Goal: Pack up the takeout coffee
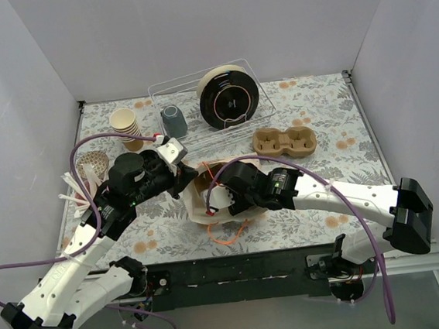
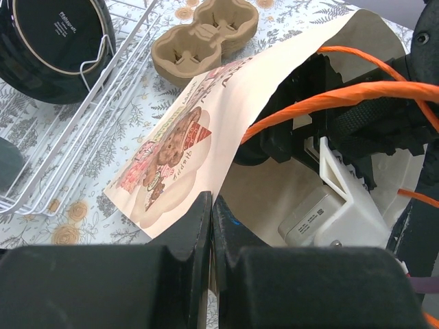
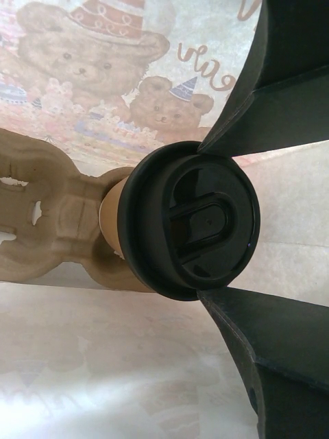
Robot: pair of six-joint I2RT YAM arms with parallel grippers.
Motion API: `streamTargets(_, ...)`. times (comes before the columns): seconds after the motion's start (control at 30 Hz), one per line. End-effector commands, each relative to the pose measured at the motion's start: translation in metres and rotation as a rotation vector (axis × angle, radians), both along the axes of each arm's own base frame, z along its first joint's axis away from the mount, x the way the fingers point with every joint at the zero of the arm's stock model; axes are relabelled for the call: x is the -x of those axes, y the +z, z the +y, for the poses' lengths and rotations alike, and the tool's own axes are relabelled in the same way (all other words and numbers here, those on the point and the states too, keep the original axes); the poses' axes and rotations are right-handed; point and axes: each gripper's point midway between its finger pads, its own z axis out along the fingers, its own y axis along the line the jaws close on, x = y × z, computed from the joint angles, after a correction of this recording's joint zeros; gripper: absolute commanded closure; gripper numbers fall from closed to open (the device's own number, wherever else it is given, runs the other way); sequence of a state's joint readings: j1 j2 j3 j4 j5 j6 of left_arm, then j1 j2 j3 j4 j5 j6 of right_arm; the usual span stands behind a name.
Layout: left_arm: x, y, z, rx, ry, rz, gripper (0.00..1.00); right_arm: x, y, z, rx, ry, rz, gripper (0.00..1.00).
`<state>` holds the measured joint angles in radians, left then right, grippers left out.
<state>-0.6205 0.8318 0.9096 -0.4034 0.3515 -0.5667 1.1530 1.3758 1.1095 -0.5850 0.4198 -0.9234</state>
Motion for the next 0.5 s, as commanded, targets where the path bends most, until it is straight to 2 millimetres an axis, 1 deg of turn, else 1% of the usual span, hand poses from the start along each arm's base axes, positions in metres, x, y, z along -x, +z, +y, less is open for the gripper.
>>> streamTargets(0.0,0.008,0.018,-0.002,0.037,-0.018,-0.012,1.0,-0.002,0.007,0.002,-0.03,-0.014,-0.014,0.66)
streamTargets(0.23,0.009,0.016,-0.004,0.032,-0.032,-0.005,1.0,-0.007,0.001,0.006,-0.052,0.003,-0.012,0.67)
streamTargets(0.47,0.011,0.016,-0.006,0.035,-0.043,0.0,1.0,-0.011,-0.008,0.003,-0.053,-0.005,0.007,0.67)
